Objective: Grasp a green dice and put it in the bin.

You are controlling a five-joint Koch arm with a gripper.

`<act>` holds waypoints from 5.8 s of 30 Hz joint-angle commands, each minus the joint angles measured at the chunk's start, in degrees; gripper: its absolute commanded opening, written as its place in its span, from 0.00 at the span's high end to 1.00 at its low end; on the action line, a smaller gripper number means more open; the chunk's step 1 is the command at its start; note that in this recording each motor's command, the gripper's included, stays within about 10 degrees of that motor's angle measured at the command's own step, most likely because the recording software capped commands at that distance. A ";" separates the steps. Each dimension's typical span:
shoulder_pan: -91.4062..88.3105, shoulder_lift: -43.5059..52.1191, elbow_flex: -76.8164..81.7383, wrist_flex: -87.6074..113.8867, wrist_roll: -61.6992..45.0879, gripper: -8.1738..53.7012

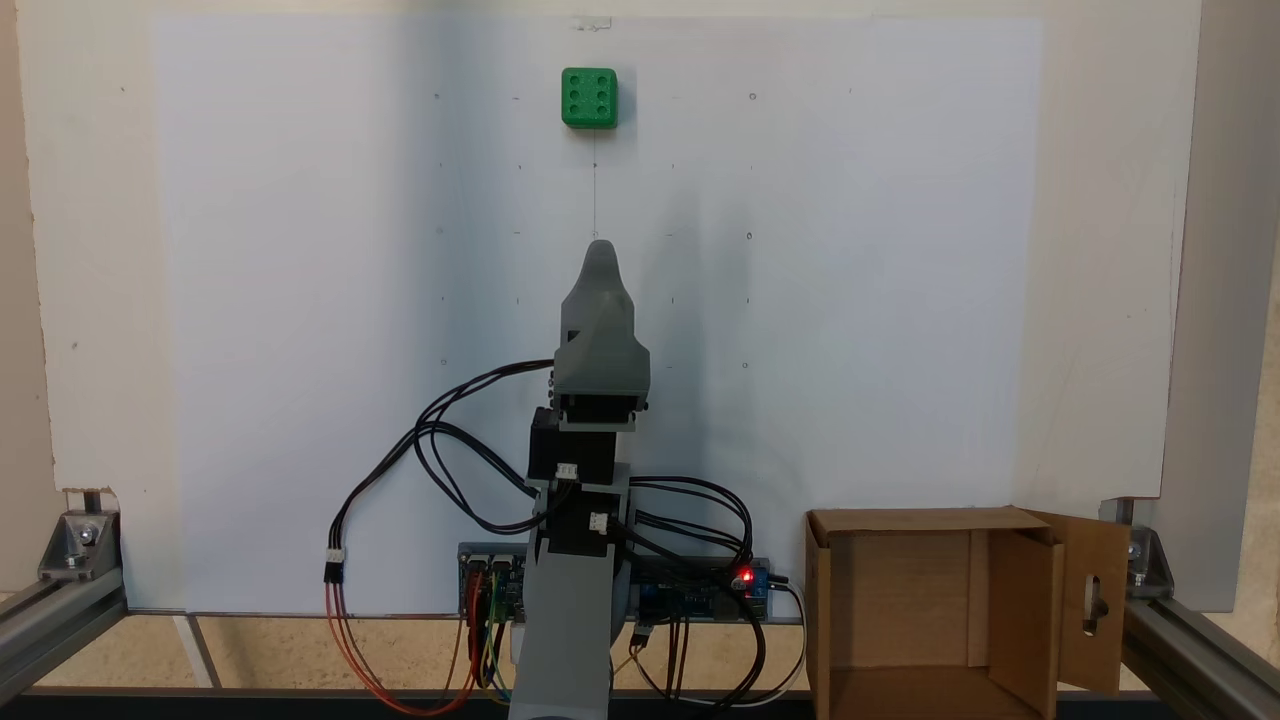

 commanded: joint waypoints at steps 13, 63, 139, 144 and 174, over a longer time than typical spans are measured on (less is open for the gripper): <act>0.79 6.24 2.99 -6.77 -3.69 0.15; 0.35 6.06 -1.58 3.25 -6.33 0.17; -6.94 -67.59 -133.86 153.19 0.53 0.16; -7.12 -70.14 -133.86 152.75 0.62 0.16; -4.92 -73.12 -130.43 148.36 0.44 0.16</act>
